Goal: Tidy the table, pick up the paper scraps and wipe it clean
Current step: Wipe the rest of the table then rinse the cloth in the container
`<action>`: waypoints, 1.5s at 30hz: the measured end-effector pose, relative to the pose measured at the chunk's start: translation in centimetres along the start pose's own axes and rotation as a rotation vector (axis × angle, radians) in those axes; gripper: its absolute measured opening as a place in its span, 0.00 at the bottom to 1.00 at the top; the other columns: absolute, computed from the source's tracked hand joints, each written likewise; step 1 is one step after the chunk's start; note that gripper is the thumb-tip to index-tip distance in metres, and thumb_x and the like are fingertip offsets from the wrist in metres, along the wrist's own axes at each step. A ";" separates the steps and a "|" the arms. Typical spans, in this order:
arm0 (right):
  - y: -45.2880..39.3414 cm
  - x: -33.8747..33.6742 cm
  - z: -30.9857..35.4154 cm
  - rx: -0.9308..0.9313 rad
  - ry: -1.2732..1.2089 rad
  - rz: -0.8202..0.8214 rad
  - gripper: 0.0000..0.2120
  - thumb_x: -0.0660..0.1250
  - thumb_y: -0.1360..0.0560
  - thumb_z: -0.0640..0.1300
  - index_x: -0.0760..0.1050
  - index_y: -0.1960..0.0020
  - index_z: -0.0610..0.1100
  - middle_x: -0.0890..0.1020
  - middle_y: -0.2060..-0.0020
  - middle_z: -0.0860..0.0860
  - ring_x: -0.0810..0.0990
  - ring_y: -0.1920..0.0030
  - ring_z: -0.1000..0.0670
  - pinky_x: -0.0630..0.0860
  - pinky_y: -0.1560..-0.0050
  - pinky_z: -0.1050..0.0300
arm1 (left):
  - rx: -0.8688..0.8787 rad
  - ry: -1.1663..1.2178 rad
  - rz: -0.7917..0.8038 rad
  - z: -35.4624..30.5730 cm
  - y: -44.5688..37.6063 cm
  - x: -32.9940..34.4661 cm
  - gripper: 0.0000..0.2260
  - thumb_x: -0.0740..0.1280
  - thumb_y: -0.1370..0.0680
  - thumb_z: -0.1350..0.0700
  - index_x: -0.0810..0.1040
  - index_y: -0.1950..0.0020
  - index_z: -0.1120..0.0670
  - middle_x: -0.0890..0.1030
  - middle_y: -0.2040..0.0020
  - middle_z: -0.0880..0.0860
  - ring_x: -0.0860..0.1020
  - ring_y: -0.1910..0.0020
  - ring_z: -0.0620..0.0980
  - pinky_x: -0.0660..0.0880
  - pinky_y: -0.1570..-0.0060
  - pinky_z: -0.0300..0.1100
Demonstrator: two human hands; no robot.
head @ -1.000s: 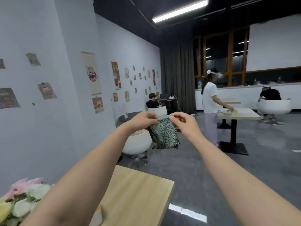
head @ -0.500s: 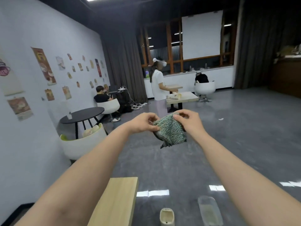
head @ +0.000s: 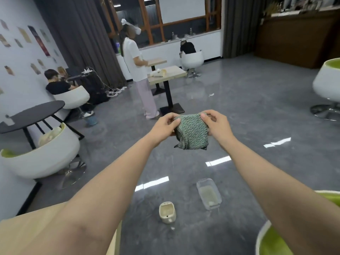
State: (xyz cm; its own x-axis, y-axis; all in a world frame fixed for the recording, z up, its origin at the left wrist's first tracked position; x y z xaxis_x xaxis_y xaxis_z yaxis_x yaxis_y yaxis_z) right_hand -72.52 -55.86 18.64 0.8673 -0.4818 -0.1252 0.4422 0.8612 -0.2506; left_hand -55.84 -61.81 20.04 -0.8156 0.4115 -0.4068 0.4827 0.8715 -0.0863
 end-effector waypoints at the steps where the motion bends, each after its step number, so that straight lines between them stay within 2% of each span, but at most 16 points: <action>1: -0.6 -0.4 -1.6 0.035 -0.020 0.003 0.04 0.64 0.23 0.46 0.78 0.52 0.48 0.80 0.57 0.50 0.77 0.56 0.52 0.80 0.55 0.52 | -0.011 0.011 0.001 0.8 -1.2 1.2 0.06 0.60 0.19 0.58 0.74 0.53 0.50 0.74 0.59 0.50 0.73 0.58 0.46 0.77 0.50 0.49; 3: -1.7 -1.0 -4.7 0.112 -0.076 0.040 0.05 0.64 0.22 0.45 0.77 0.49 0.47 0.79 0.54 0.49 0.76 0.57 0.54 0.78 0.66 0.61 | -0.037 0.041 -0.003 2.5 -3.3 3.4 0.06 0.59 0.19 0.58 0.74 0.53 0.50 0.74 0.59 0.49 0.73 0.61 0.44 0.77 0.51 0.49; 8: -4.0 -2.4 -12.5 0.287 -0.201 0.117 0.13 0.66 0.24 0.39 0.73 0.39 0.44 0.78 0.54 0.52 0.78 0.58 0.57 0.76 0.68 0.68 | -0.107 0.063 -0.034 7.1 -8.0 8.2 0.04 0.60 0.19 0.58 0.73 0.49 0.55 0.73 0.60 0.49 0.71 0.64 0.43 0.77 0.62 0.41; 12: -5.0 -2.8 -19.2 0.387 -0.197 0.101 0.13 0.67 0.25 0.35 0.72 0.42 0.44 0.77 0.57 0.52 0.77 0.58 0.56 0.76 0.68 0.68 | -0.208 0.101 -0.013 12.4 -10.2 11.5 0.03 0.60 0.19 0.58 0.72 0.49 0.55 0.73 0.59 0.48 0.72 0.64 0.42 0.77 0.66 0.36; 17: -4.8 -2.0 -28.2 0.517 -0.205 0.046 0.14 0.68 0.26 0.34 0.70 0.44 0.42 0.75 0.59 0.51 0.77 0.58 0.53 0.77 0.67 0.64 | -0.375 0.183 0.081 21.5 -11.7 15.9 0.01 0.63 0.21 0.57 0.73 0.53 0.52 0.75 0.55 0.51 0.74 0.58 0.46 0.78 0.56 0.46; 19: -4.8 -1.9 -31.9 0.553 -0.186 0.004 0.13 0.68 0.27 0.33 0.70 0.45 0.41 0.76 0.60 0.51 0.76 0.60 0.53 0.77 0.62 0.59 | -0.435 0.225 0.118 25.3 -11.9 17.7 0.06 0.68 0.24 0.58 0.72 0.53 0.50 0.75 0.52 0.51 0.75 0.55 0.47 0.78 0.52 0.47; 22: -4.8 -1.6 -37.3 0.574 -0.126 -0.030 0.10 0.69 0.27 0.33 0.72 0.48 0.40 0.76 0.61 0.51 0.76 0.60 0.51 0.76 0.57 0.54 | -0.496 0.269 0.114 31.3 -12.4 20.1 0.12 0.70 0.27 0.64 0.72 0.49 0.53 0.75 0.54 0.49 0.74 0.56 0.46 0.76 0.56 0.40; 26: -4.1 -1.1 -44.8 0.606 -0.064 -0.056 0.09 0.69 0.27 0.34 0.76 0.48 0.40 0.76 0.61 0.54 0.77 0.60 0.53 0.76 0.58 0.58 | -0.559 0.291 0.091 38.9 -12.8 23.3 0.09 0.68 0.25 0.65 0.71 0.50 0.55 0.73 0.54 0.51 0.74 0.54 0.50 0.76 0.59 0.41; 28: -3.6 -0.6 -48.6 0.631 -0.041 -0.058 0.08 0.69 0.27 0.36 0.76 0.48 0.42 0.77 0.59 0.54 0.78 0.57 0.51 0.76 0.55 0.55 | -0.567 0.278 0.098 41.9 -13.1 24.6 0.09 0.67 0.24 0.65 0.71 0.48 0.56 0.73 0.55 0.51 0.74 0.57 0.48 0.76 0.64 0.37; 30: -3.1 0.0 -52.3 0.643 -0.018 -0.058 0.08 0.69 0.27 0.37 0.76 0.49 0.43 0.78 0.58 0.53 0.78 0.53 0.47 0.77 0.49 0.50 | -0.568 0.260 0.106 44.9 -13.3 25.8 0.08 0.67 0.24 0.64 0.71 0.48 0.56 0.73 0.54 0.52 0.73 0.60 0.45 0.74 0.69 0.31; 33: -2.5 1.0 -58.3 0.660 -0.024 -0.076 0.08 0.69 0.26 0.37 0.77 0.48 0.43 0.79 0.54 0.46 0.78 0.52 0.46 0.77 0.47 0.47 | -0.566 0.249 0.097 50.1 -13.7 27.9 0.08 0.66 0.23 0.65 0.71 0.47 0.55 0.73 0.56 0.51 0.72 0.61 0.45 0.73 0.71 0.31; 35: -1.6 1.8 -62.3 0.674 -0.033 -0.075 0.07 0.68 0.26 0.36 0.77 0.48 0.43 0.79 0.54 0.46 0.78 0.53 0.46 0.77 0.49 0.48 | -0.575 0.231 0.082 53.9 -13.5 29.4 0.09 0.66 0.23 0.65 0.72 0.45 0.57 0.74 0.58 0.51 0.73 0.61 0.46 0.75 0.68 0.35; 38: 0.1 2.7 -68.6 0.687 -0.014 -0.058 0.08 0.68 0.26 0.37 0.77 0.48 0.44 0.79 0.54 0.46 0.79 0.51 0.44 0.78 0.48 0.45 | -0.602 0.179 0.076 59.9 -12.8 31.8 0.08 0.66 0.23 0.63 0.74 0.45 0.57 0.75 0.51 0.55 0.74 0.54 0.51 0.76 0.53 0.47; 40: 1.6 3.2 -72.6 0.713 -0.001 -0.046 0.08 0.68 0.26 0.37 0.77 0.47 0.43 0.79 0.55 0.47 0.79 0.51 0.44 0.78 0.47 0.44 | -0.626 0.156 0.093 63.7 -11.8 33.4 0.09 0.66 0.23 0.63 0.74 0.44 0.59 0.74 0.50 0.55 0.73 0.52 0.51 0.75 0.53 0.46; 43: 3.6 4.1 -78.8 0.745 0.020 -0.044 0.06 0.68 0.26 0.37 0.76 0.50 0.45 0.78 0.59 0.52 0.78 0.54 0.45 0.77 0.48 0.46 | -0.657 0.157 0.105 69.4 -10.7 35.8 0.08 0.65 0.23 0.64 0.73 0.45 0.58 0.74 0.55 0.52 0.73 0.58 0.47 0.74 0.59 0.38; 45: 4.7 4.6 -82.5 0.756 0.044 -0.060 0.07 0.69 0.26 0.37 0.76 0.51 0.46 0.77 0.60 0.53 0.77 0.54 0.45 0.76 0.49 0.48 | -0.680 0.155 0.100 73.1 -10.2 37.4 0.07 0.65 0.23 0.65 0.71 0.48 0.56 0.74 0.54 0.53 0.73 0.55 0.50 0.76 0.53 0.43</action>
State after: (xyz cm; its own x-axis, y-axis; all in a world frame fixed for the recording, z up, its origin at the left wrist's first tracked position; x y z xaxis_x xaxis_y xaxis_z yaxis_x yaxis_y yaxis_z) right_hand -85.34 -67.40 -62.30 0.8338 -0.5237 -0.1746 0.5386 0.7022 0.4657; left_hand -67.93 -74.76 -60.77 -0.8383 0.4875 -0.2440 0.2928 0.7802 0.5527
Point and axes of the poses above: each hand's wrist, its own y-axis away from the middle knuckle, its own x-axis out of the palm, z = x × y, the point moved 10 cm from there along -y, towards the middle knuckle
